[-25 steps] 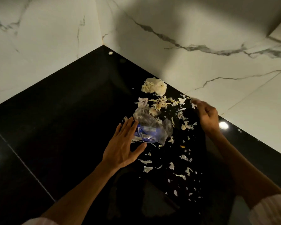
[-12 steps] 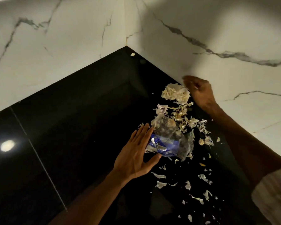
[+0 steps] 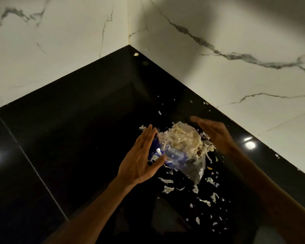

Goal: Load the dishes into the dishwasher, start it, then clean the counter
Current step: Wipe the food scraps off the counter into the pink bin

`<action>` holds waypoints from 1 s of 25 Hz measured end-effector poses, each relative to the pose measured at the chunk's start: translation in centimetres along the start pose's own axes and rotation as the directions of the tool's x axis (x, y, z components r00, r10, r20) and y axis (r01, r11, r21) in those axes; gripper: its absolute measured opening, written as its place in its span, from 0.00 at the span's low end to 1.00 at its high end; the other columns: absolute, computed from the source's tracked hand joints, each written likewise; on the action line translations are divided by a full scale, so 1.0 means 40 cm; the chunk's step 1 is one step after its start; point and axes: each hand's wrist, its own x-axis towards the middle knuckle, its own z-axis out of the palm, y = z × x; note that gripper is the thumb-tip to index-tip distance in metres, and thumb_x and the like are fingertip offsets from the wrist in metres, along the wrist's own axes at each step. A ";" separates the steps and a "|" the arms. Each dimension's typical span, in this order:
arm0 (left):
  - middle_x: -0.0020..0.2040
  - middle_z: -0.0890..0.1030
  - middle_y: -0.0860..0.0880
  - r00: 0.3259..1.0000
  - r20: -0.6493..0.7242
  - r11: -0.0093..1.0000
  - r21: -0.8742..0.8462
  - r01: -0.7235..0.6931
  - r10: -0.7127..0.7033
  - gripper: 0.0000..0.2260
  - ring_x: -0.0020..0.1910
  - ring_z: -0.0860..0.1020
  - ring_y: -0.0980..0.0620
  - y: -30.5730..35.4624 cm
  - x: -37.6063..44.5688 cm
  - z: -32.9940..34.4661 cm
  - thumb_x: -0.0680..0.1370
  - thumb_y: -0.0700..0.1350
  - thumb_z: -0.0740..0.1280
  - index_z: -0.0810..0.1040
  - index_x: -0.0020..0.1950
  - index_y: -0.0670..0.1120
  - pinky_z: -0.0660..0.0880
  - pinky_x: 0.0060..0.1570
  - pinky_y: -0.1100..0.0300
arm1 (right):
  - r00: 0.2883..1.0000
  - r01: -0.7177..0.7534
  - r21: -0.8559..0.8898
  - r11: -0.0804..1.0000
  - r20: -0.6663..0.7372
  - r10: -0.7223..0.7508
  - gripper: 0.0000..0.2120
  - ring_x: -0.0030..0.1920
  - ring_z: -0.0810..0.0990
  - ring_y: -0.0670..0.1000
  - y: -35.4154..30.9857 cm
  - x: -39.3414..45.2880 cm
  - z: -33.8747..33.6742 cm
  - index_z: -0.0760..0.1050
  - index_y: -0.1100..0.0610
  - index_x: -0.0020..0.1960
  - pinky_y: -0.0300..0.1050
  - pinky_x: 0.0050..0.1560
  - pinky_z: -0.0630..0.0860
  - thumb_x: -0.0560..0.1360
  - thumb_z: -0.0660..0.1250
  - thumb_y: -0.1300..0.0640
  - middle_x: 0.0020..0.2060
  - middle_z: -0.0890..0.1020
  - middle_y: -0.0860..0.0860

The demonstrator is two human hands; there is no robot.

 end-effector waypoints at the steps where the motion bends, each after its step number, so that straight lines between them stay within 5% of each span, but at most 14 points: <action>1: 0.78 0.37 0.61 1.000 0.001 0.997 -0.072 0.014 -0.014 0.39 0.77 0.43 0.61 0.003 -0.001 -0.004 0.75 0.70 0.55 0.38 0.78 0.58 0.55 0.71 0.60 | 0.990 -0.007 0.037 0.999 -0.137 0.012 0.24 0.65 0.74 0.38 -0.006 -0.052 -0.010 0.74 0.52 0.65 0.37 0.63 0.73 0.78 0.57 0.39 0.67 0.75 0.48; 3: 0.78 0.39 0.62 0.997 -0.043 0.966 -0.255 0.050 -0.063 0.39 0.77 0.45 0.58 0.006 0.000 -0.013 0.74 0.71 0.57 0.38 0.76 0.63 0.59 0.70 0.54 | 0.932 -0.076 0.065 0.995 -0.351 0.094 0.26 0.68 0.72 0.41 0.000 -0.135 -0.009 0.73 0.52 0.68 0.48 0.68 0.71 0.78 0.56 0.38 0.69 0.73 0.48; 6: 0.78 0.41 0.60 0.973 -0.126 0.884 -0.451 0.120 -0.196 0.39 0.78 0.43 0.56 0.030 0.011 -0.015 0.70 0.76 0.53 0.42 0.76 0.66 0.54 0.74 0.46 | 0.887 -0.206 0.076 0.976 -0.407 0.219 0.39 0.76 0.60 0.50 0.005 -0.207 0.050 0.62 0.44 0.75 0.62 0.72 0.55 0.71 0.53 0.26 0.77 0.61 0.48; 9: 0.77 0.38 0.62 0.961 -0.139 0.882 -0.445 0.154 -0.238 0.41 0.76 0.39 0.57 0.097 0.030 0.016 0.68 0.79 0.48 0.45 0.77 0.63 0.43 0.72 0.49 | 0.895 -0.219 0.053 0.974 -0.387 0.222 0.44 0.78 0.45 0.45 -0.002 -0.198 0.126 0.52 0.38 0.77 0.57 0.69 0.42 0.66 0.47 0.19 0.79 0.47 0.42; 12: 0.79 0.40 0.58 0.957 -0.111 0.877 -0.439 0.194 -0.267 0.41 0.76 0.41 0.56 0.146 0.066 0.081 0.69 0.78 0.44 0.46 0.78 0.61 0.41 0.71 0.49 | 0.894 -0.213 -0.046 0.976 -0.413 0.176 0.41 0.77 0.43 0.43 -0.026 -0.136 0.178 0.53 0.38 0.77 0.58 0.74 0.38 0.68 0.42 0.21 0.79 0.47 0.43; 16: 0.80 0.50 0.49 0.967 -0.142 0.939 -0.304 0.159 -0.209 0.40 0.78 0.46 0.55 0.155 0.125 0.162 0.75 0.71 0.36 0.53 0.79 0.49 0.46 0.77 0.49 | 0.894 -0.245 0.069 0.967 -0.371 0.253 0.33 0.75 0.62 0.52 -0.061 -0.066 0.237 0.65 0.38 0.71 0.62 0.75 0.58 0.71 0.44 0.27 0.75 0.64 0.49; 18: 0.79 0.54 0.48 0.960 -0.172 0.929 -0.337 0.153 -0.220 0.33 0.78 0.50 0.54 0.159 0.139 0.177 0.80 0.64 0.41 0.55 0.78 0.45 0.48 0.77 0.51 | 0.876 -0.234 0.264 0.936 -0.360 0.320 0.25 0.69 0.72 0.52 -0.072 -0.063 0.252 0.71 0.37 0.64 0.55 0.68 0.70 0.74 0.49 0.30 0.69 0.74 0.50; 21: 0.78 0.60 0.47 0.956 -0.249 0.927 -0.372 0.056 -0.158 0.27 0.77 0.57 0.50 0.146 0.138 0.186 0.83 0.56 0.48 0.59 0.77 0.42 0.53 0.76 0.53 | 0.872 -0.193 0.490 0.850 -0.311 0.378 0.19 0.57 0.80 0.42 -0.090 -0.068 0.267 0.75 0.50 0.65 0.41 0.60 0.77 0.83 0.52 0.44 0.58 0.81 0.48; 23: 0.78 0.60 0.49 0.966 -0.175 0.835 -0.546 0.067 -0.192 0.29 0.76 0.59 0.52 0.153 0.130 0.178 0.81 0.62 0.48 0.56 0.78 0.48 0.60 0.74 0.49 | 0.849 -0.190 0.576 0.795 -0.310 0.427 0.17 0.44 0.82 0.35 -0.109 -0.072 0.277 0.77 0.52 0.60 0.30 0.46 0.78 0.84 0.52 0.49 0.46 0.83 0.44; 25: 0.77 0.61 0.52 0.965 -0.051 0.653 -0.745 0.136 -0.258 0.30 0.74 0.63 0.54 0.171 0.129 0.164 0.79 0.66 0.50 0.54 0.78 0.55 0.66 0.71 0.47 | 0.818 -0.190 0.670 0.718 -0.297 0.494 0.17 0.42 0.83 0.41 -0.120 -0.077 0.291 0.78 0.54 0.62 0.33 0.39 0.78 0.83 0.55 0.49 0.44 0.84 0.47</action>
